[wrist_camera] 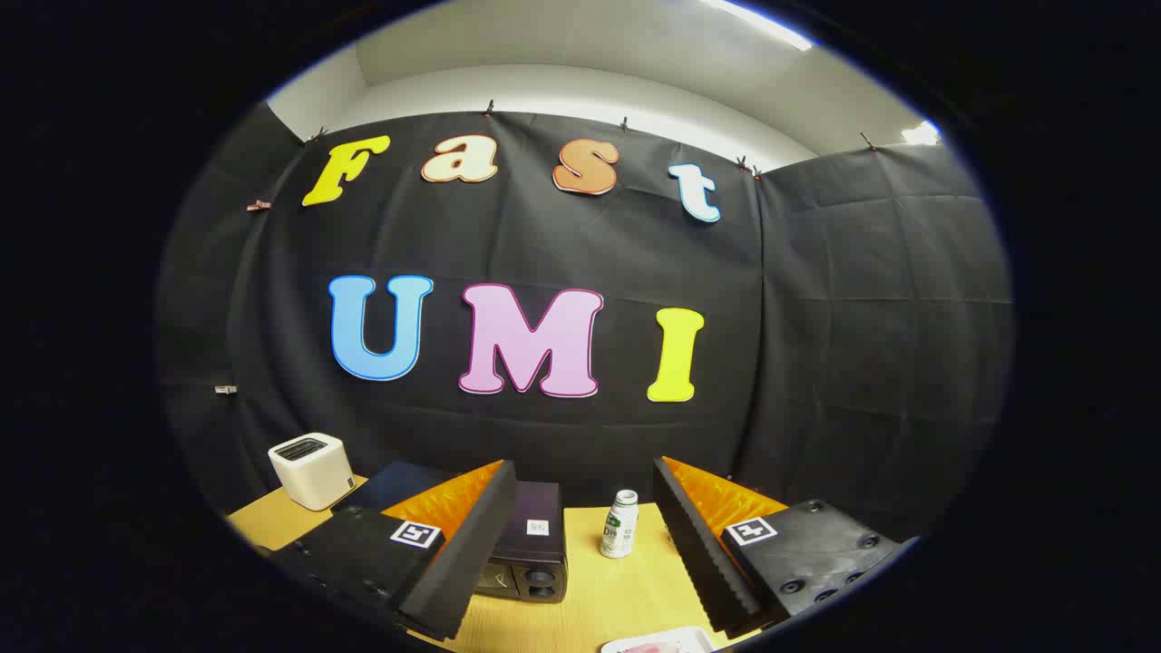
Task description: Open the toaster oven, put the food inside, and close the toaster oven door.
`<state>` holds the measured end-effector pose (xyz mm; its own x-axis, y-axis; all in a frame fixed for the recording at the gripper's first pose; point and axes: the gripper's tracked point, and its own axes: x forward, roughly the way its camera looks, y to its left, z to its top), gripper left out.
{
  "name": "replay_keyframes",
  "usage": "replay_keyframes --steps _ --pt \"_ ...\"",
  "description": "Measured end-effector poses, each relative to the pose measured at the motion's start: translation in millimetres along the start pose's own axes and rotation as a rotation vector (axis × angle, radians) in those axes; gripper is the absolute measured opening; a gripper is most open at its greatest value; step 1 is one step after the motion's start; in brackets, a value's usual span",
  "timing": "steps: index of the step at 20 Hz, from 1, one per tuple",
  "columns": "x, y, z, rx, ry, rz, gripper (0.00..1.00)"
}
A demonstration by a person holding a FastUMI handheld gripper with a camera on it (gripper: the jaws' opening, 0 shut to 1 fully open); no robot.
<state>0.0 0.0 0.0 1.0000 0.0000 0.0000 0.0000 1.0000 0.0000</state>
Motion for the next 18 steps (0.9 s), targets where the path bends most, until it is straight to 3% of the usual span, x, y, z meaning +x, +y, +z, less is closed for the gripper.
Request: replay_keyframes --steps 18 --pt "5 12 -5 0.013 0.019 0.007 0.98"
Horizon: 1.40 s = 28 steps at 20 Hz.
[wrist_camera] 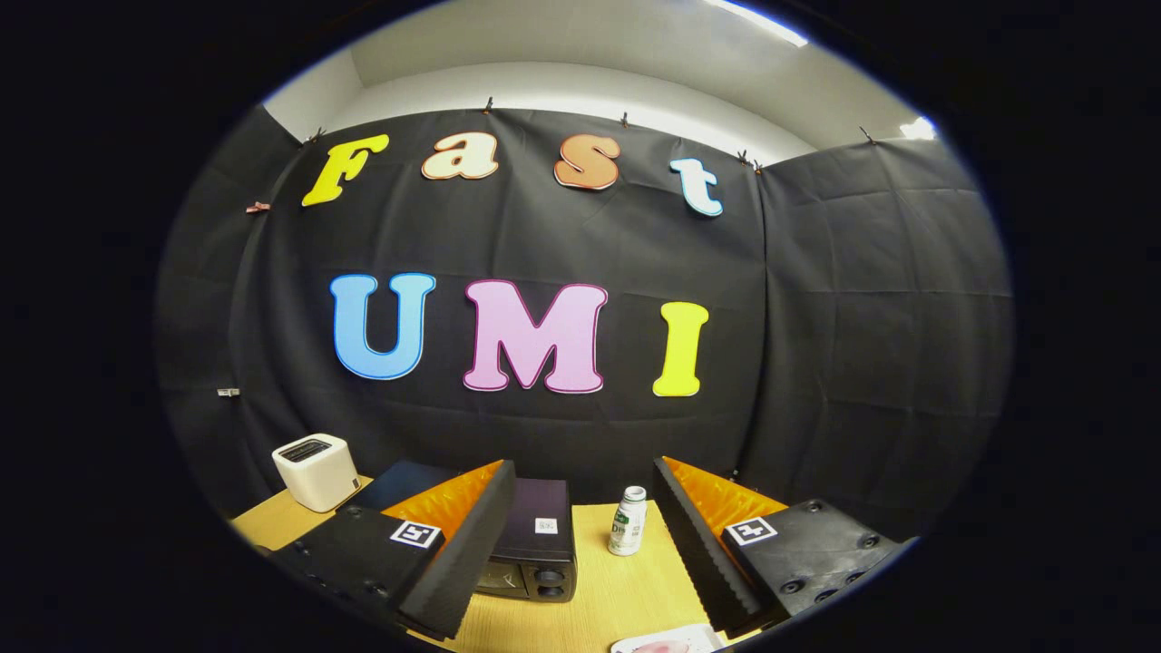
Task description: Open the toaster oven, put the food inside, and close the toaster oven door.
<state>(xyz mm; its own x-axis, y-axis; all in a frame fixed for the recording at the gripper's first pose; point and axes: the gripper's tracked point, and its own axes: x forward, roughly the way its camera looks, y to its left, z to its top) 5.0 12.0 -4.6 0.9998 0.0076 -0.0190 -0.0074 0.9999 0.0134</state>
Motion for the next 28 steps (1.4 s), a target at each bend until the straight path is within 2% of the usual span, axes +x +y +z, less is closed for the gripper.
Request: replay_keyframes --steps 8,17,20,28 --pt "8 50 -26 0.024 0.052 0.061 0.98" --pt "28 139 -113 0.054 0.243 0.134 0.98" --pt "36 166 -142 0.028 0.297 0.152 0.98" --pt "51 196 -215 0.068 0.451 0.082 0.98"
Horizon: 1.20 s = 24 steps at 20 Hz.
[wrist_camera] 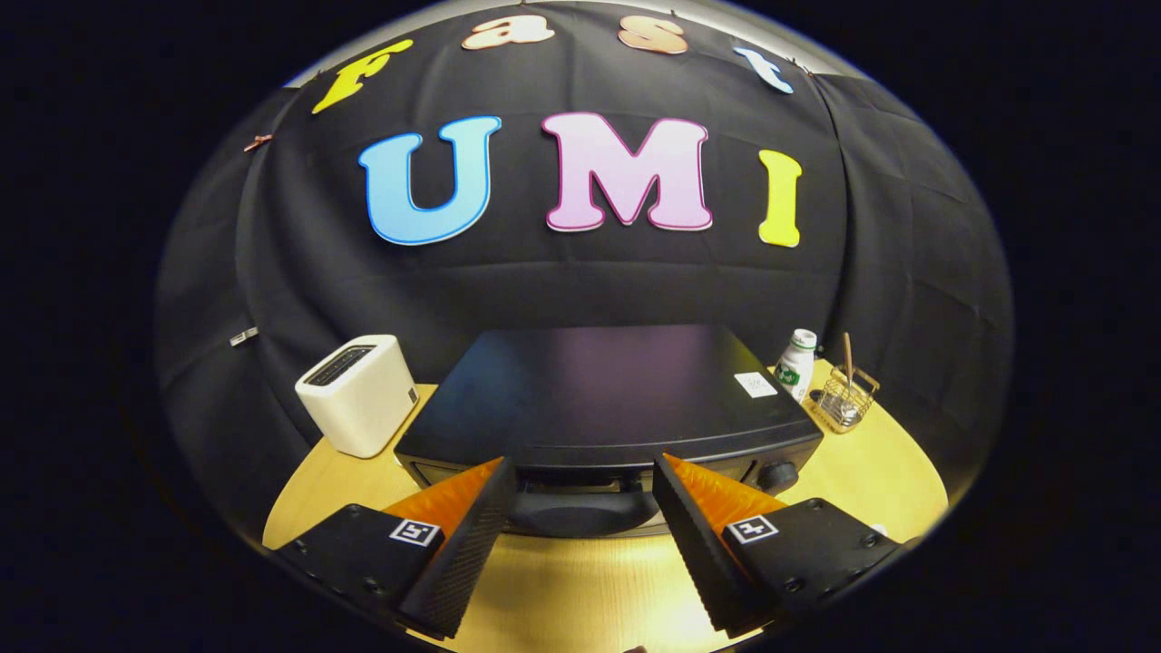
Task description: Open the toaster oven, put the food inside, and close the toaster oven door.
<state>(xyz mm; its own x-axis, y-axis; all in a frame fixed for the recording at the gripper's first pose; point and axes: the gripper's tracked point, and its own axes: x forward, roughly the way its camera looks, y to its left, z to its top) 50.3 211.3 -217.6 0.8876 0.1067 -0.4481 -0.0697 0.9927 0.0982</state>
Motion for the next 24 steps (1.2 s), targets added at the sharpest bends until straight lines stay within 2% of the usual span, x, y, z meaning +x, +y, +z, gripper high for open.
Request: replay_keyframes --steps 6,10,13,24 --pt "15 0 -4 -0.026 -0.007 -0.045 0.98" --pt "14 2 -6 -0.059 -0.019 -0.039 0.98" --pt "13 1 -8 -0.037 -0.005 -0.039 0.97" --pt "-27 -3 -44 -0.01 0.023 -0.043 0.98"
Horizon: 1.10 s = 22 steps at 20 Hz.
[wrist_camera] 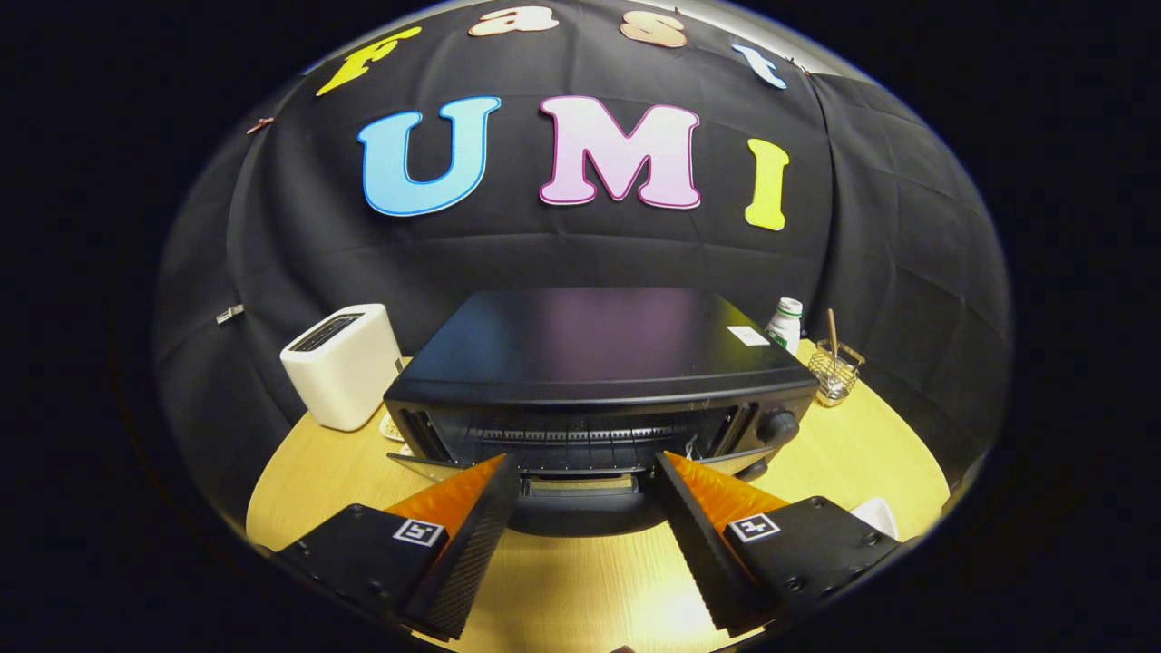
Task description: Open the toaster oven, put the food inside, and close the toaster oven door.
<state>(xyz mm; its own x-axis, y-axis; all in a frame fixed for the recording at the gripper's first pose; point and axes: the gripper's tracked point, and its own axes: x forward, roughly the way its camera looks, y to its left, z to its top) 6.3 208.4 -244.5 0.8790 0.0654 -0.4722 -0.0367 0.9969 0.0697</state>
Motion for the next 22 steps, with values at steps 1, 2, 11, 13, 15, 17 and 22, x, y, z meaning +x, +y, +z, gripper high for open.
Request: replay_keyframes --steps 1,2,11,13,15,17,22 --pt "-4 0 -6 0.008 0.01 -0.001 0.97" --pt "-8 -1 -11 0.009 0.02 0.0 0.97" --pt "-30 -3 -60 0.007 0.116 0.017 0.98" --pt "-32 -4 -72 0.005 0.148 0.017 0.98" --pt "-35 -5 -87 -0.001 0.19 0.017 0.98" --pt "-35 -6 -107 -0.013 0.248 0.023 0.98" --pt "-39 -11 -140 -0.053 0.335 0.045 0.98"
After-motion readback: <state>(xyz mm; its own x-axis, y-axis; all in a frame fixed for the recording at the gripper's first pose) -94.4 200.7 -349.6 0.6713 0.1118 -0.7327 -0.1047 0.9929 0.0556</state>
